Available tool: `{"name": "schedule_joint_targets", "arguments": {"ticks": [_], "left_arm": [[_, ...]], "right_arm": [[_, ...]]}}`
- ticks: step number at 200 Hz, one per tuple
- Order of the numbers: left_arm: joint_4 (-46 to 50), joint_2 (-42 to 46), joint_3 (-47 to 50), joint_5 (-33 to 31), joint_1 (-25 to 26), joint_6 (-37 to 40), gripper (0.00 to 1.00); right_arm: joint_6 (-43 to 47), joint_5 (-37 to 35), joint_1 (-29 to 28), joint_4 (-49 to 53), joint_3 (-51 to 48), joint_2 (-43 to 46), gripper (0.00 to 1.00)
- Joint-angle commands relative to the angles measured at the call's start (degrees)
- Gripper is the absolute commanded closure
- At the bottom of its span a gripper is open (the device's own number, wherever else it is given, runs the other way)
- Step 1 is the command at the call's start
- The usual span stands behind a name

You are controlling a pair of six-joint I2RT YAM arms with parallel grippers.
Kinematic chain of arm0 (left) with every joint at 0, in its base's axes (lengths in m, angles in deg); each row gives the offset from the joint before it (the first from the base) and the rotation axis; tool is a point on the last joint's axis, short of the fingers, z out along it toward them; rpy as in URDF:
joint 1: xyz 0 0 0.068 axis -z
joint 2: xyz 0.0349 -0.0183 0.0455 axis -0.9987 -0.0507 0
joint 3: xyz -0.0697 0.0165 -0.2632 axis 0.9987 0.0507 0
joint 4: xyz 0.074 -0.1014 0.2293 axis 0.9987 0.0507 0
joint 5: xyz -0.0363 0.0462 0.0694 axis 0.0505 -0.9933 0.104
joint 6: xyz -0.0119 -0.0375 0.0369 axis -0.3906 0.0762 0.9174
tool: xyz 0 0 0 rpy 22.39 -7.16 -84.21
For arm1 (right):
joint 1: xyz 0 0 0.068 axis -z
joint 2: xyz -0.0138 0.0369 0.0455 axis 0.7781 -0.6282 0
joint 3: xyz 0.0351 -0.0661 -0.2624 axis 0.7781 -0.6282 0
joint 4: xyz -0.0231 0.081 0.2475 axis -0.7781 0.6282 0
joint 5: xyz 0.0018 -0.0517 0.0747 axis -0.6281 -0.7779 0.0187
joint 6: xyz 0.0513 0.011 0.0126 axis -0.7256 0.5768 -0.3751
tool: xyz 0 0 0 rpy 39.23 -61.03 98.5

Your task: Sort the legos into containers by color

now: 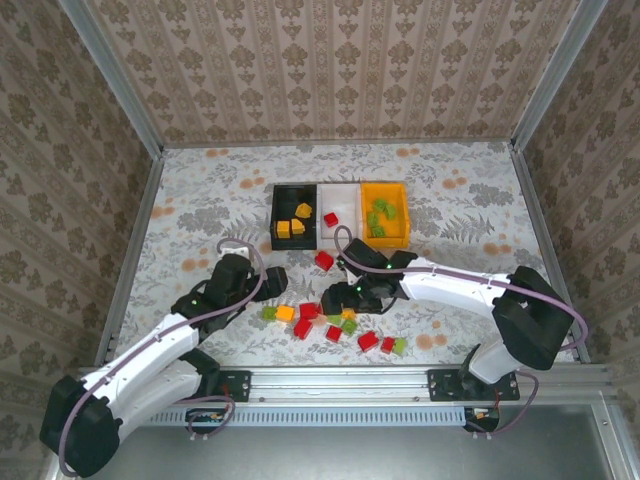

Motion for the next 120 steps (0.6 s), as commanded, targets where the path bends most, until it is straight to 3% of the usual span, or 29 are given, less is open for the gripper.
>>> {"name": "schedule_joint_targets", "arguments": {"ticks": [1, 73, 120], "left_arm": [[1.03, 1.1, 0.69, 0.7, -0.67, -0.25, 0.0], [-1.68, -0.96, 1.55, 2.14, -1.73, -0.6, 0.0], [-2.21, -1.39, 2.21, 2.4, -2.08, -0.85, 0.0]], "right_arm": [[3.43, -4.2, -0.22, 10.05, 0.66, 2.81, 0.21], [1.18, -9.15, -0.18, 27.58, -7.54, 19.43, 0.16], [-0.82, 1.55, -0.27, 17.8, -17.28, 17.97, 0.15]]}}
